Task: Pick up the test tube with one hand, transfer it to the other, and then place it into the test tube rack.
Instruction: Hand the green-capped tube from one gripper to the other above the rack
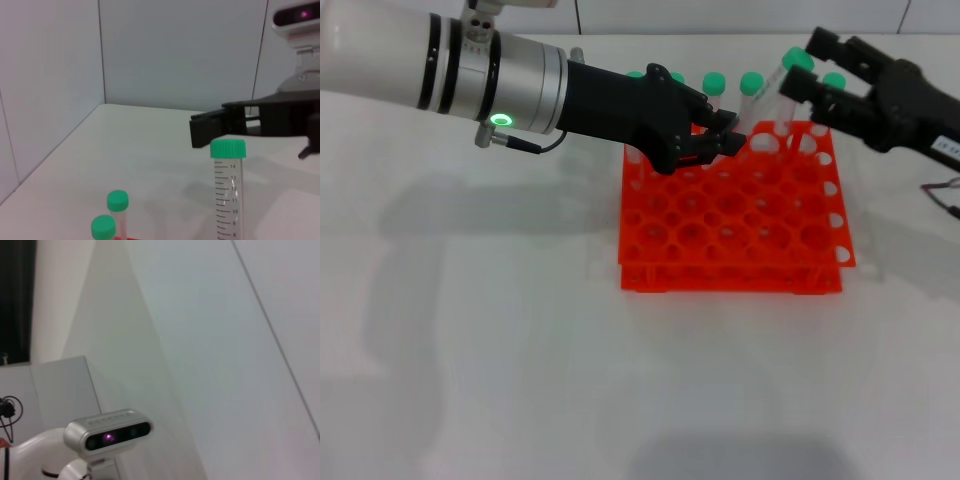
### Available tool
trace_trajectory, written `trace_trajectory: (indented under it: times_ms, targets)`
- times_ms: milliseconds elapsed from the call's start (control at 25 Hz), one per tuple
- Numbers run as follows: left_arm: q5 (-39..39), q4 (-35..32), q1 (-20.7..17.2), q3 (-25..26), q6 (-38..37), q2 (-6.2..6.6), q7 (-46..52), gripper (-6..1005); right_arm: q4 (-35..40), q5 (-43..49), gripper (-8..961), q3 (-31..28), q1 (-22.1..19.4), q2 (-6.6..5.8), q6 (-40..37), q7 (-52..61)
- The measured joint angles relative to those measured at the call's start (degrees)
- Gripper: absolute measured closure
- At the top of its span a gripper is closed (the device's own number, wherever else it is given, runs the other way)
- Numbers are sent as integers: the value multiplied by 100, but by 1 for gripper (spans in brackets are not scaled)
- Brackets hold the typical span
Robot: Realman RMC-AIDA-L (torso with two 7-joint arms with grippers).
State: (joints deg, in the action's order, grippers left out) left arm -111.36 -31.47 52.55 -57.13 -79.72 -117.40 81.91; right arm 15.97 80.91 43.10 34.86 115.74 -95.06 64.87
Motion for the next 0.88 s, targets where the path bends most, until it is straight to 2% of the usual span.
trace_trajectory:
  times_ms: [360,880]
  targets:
    - [0,0,-3,0,1,-44,-25,738,-547,-20,136,-41,184,45,31,-650]
    - [0,0,-36,0,15,-83,-53,728,-574,-237,175,-34,138,12,84,-704]
